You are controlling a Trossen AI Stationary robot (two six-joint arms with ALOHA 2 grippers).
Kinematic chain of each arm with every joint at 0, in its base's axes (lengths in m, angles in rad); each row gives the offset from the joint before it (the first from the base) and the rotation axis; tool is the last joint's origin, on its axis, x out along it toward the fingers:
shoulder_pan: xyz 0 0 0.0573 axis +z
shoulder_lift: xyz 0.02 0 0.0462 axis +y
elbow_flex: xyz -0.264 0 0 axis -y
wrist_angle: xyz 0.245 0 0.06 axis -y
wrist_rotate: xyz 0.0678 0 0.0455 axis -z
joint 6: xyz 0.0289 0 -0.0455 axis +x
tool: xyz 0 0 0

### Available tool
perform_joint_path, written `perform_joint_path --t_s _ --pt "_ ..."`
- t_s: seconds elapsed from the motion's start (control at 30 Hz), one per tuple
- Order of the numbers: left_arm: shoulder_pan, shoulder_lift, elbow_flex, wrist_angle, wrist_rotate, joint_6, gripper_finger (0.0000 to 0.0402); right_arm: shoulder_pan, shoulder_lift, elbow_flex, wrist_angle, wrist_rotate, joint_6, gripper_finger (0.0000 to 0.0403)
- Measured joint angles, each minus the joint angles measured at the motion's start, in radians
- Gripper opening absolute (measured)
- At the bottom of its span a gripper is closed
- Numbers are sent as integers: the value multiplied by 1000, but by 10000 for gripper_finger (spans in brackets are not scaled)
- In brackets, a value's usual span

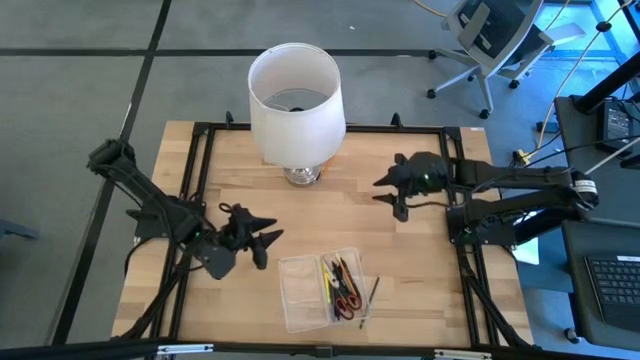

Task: Pick & place school supplies into a supply box
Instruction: Put the orange pencil into the transparent supply box

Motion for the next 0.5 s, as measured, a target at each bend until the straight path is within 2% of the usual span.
perform_joint_path --t_s 0.17,0.37,0.5 --pt "38 21 0 3 37 -3 174 -105 39 0 -4 -24 -11 194" --pt "78 30 0 6 43 -2 172 -231 108 7 -5 -174 -76 194" --pt "108 30 0 6 44 -2 173 -299 160 39 -16 -199 -108 194"
